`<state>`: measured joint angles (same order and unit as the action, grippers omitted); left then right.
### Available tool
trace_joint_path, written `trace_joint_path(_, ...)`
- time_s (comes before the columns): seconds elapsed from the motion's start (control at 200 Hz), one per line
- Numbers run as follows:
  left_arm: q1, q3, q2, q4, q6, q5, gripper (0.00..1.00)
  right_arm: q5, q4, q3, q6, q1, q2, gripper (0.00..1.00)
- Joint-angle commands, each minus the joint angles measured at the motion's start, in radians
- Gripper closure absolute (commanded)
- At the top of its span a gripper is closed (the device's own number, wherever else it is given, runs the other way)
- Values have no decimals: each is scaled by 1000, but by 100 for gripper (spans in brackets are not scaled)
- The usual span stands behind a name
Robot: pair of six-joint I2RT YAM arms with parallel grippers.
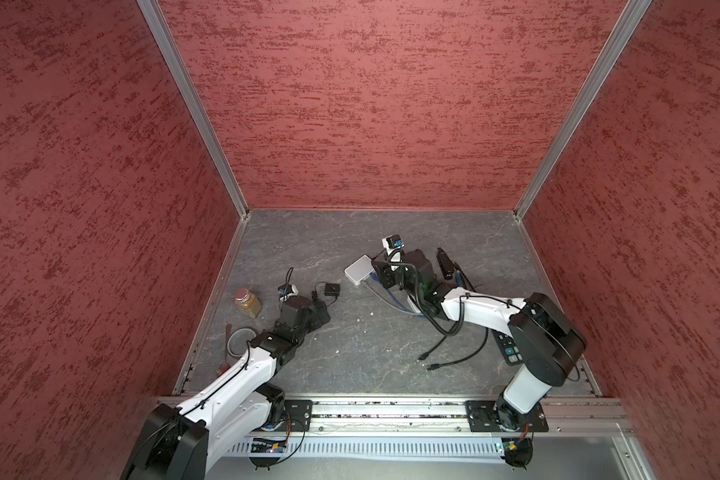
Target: Insert the plug into the switch port
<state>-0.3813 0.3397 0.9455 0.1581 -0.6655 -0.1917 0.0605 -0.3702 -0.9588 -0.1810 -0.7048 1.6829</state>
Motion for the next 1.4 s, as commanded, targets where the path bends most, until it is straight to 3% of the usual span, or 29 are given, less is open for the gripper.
trace_joint_path(0.0, 29, 45, 30, 35, 7, 15, 3, -15, 109, 7, -122, 8, -39, 52)
trace_joint_path(0.446, 94, 211, 274, 51, 100, 45, 24, -74, 187, 28, -150, 8, -44, 60)
trace_joint_path(0.646, 126, 274, 363, 16, 144, 59, 32, -145, 214, 6, -94, 8, -38, 62)
trace_joint_path(0.822, 171, 337, 443, 13, 198, 104, 49, -154, 255, -19, -70, 8, -26, 62)
trace_joint_path(1.172, 199, 400, 580, -42, 244, 166, 50, -169, 252, -16, -75, 8, -9, 62)
trace_joint_path(1.398, 199, 435, 649, -47, 258, 159, 64, -170, 253, -18, -76, 8, -5, 62)
